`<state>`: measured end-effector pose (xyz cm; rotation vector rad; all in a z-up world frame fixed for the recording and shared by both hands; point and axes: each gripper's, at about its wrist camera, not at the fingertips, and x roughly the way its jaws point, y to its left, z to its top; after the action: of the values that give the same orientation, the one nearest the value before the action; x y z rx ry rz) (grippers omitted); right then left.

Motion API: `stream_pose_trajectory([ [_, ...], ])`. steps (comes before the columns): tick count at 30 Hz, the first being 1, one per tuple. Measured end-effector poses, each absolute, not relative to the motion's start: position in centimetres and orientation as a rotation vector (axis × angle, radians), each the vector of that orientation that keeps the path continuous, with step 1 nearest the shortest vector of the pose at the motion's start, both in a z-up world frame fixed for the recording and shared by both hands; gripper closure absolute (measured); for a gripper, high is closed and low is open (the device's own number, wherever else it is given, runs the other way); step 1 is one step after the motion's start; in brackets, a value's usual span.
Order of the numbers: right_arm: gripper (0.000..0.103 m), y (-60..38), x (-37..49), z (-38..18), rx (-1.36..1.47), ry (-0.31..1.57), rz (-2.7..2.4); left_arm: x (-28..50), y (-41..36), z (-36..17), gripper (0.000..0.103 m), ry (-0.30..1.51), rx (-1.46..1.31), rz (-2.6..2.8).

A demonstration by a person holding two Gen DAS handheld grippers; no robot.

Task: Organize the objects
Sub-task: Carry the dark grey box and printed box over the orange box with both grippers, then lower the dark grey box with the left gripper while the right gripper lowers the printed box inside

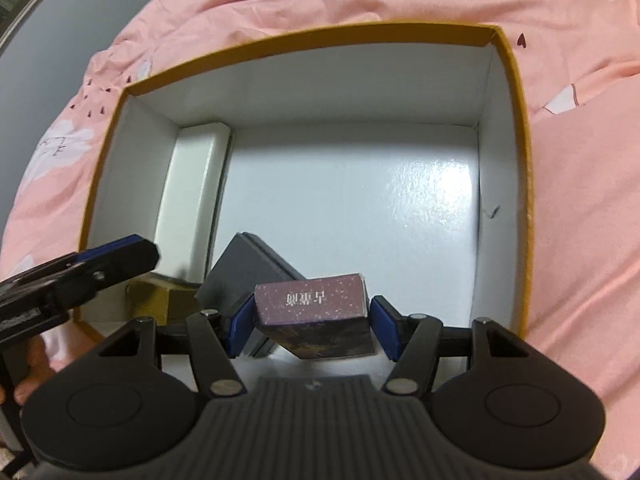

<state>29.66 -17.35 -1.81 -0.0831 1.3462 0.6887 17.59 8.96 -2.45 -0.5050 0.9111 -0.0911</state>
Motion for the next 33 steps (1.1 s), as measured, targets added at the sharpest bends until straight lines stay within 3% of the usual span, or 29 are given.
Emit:
stream_pose_trajectory([
  [19,0.043,-15.8,33.3,-5.0,-0.050,1.439,0.586,24.4,2.6,-5.0,0.054,1.114,-0.027,-0.350],
  [27,0.042,-16.8,33.0,-4.5,-0.013,1.436,0.614,26.0,1.2,-7.7,0.069,1.206,0.086,-0.321],
  [33,0.043,-17.3,32.8,-4.5,0.026,1.448,0.637,26.2,2.2,-8.4,0.070,1.272,0.130,-0.210],
])
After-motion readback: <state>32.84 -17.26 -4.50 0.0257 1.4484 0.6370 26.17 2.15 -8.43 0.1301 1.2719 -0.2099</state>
